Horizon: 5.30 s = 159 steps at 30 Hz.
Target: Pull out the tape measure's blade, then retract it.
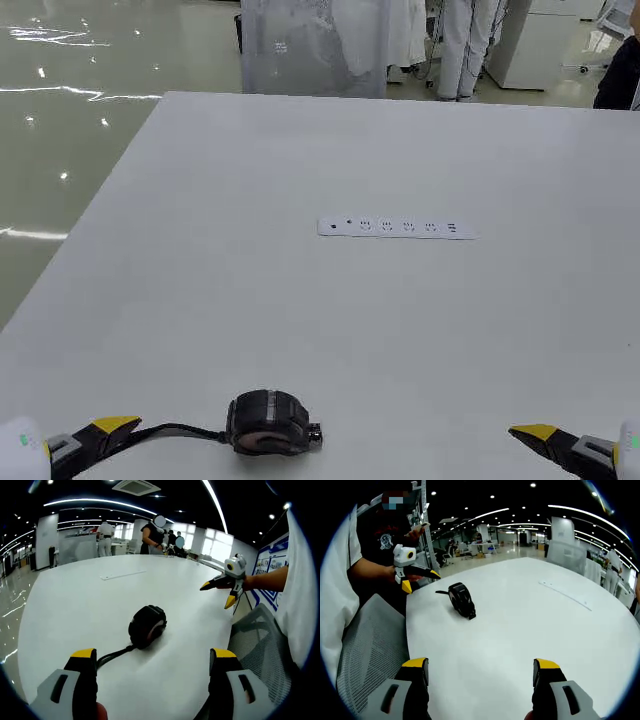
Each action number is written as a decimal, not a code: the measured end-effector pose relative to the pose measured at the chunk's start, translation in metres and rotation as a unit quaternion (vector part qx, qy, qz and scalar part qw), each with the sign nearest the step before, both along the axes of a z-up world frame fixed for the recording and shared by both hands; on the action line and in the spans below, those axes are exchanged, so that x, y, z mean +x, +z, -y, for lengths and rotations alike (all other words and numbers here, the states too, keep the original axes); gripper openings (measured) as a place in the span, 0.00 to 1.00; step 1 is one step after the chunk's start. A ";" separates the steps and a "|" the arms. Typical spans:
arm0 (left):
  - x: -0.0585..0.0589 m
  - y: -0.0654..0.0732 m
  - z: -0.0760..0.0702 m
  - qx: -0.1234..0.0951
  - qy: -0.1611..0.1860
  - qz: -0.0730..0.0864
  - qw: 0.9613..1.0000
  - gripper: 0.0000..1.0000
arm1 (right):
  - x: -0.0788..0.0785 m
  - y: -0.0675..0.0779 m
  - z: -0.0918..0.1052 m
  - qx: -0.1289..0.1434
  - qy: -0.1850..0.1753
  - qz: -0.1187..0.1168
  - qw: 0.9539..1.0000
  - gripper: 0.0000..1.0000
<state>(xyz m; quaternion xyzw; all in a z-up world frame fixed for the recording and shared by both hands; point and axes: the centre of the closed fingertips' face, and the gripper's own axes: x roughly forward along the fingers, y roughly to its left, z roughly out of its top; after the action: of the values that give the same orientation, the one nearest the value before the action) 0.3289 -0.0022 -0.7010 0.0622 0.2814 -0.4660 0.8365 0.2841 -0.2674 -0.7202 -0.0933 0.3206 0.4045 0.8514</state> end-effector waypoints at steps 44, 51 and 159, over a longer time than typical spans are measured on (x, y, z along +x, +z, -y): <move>0.051 -0.060 0.060 0.136 -0.212 0.012 0.968 0.55 | 0.041 -0.027 -0.038 -0.042 0.116 -0.007 0.992 0.83; 0.055 -0.067 0.064 0.145 -0.220 0.017 0.965 0.46 | 0.047 -0.031 -0.042 -0.039 0.122 -0.010 0.992 0.82; 0.055 -0.075 0.067 0.157 -0.248 0.021 0.956 0.28 | 0.083 -0.071 -0.152 -0.007 0.283 0.027 0.959 0.14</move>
<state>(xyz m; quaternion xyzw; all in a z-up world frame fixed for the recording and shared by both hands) 0.3839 -0.0696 -0.7760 0.2702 0.3087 -0.6071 0.6805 0.3666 -0.1157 -0.7914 -0.1973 0.2613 0.6236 0.7099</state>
